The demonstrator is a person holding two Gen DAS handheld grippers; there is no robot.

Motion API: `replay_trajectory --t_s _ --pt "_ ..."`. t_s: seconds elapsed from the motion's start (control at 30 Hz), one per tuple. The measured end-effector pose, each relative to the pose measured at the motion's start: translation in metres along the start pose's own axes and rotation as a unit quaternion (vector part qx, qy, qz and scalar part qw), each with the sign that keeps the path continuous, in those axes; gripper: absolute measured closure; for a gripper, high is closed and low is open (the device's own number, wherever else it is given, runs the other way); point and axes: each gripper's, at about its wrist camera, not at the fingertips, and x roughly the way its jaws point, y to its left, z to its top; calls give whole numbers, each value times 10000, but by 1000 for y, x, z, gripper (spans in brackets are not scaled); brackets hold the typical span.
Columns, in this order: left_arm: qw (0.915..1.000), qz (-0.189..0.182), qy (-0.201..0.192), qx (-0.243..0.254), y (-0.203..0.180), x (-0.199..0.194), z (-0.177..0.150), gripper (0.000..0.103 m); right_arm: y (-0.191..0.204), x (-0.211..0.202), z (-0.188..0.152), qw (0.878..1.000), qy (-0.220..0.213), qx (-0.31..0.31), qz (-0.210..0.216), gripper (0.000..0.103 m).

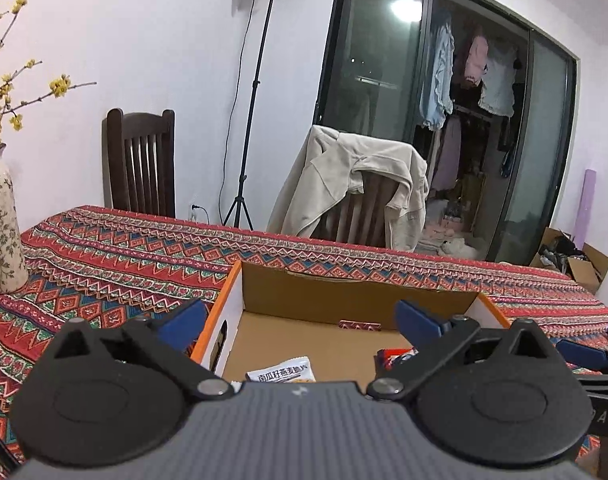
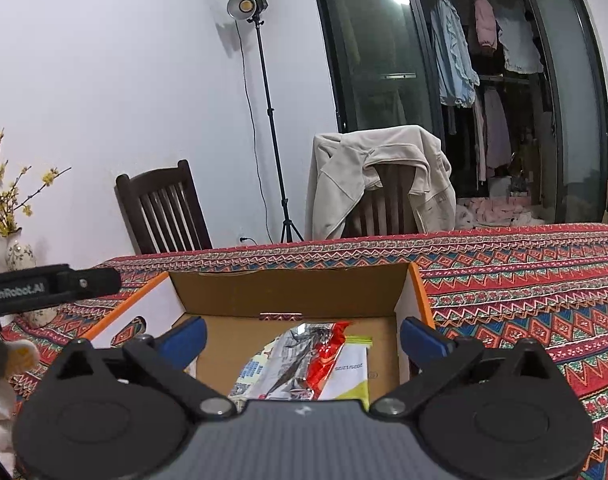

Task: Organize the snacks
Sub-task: 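Move both grippers back toward the remaining snack pile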

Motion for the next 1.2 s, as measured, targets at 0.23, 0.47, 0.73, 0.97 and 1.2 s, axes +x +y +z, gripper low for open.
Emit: replay_trajectory --t_s 0.23,0.47,0.73,0.97,1.2 --pt "9997 -154 -186 11 -3 -28 4 0 -2 -18 2 9999 -127 44 -26 0" --pt "9991 -322 -254 66 -7 -51 0 0 1 -34 2 9997 -223 17 85 0" --pt "9993 -356 -96 1 3 -71 -18 0 8 -56 -11 9997 -123 -77 188 0" --pt "9992 -367 123 -26 14 -91 -41 0 12 -77 -32 9995 89 -18 318 0" --pt "9990 -363 253 9 16 -110 -59 0 17 -92 -55 9991 285 26 323 0"
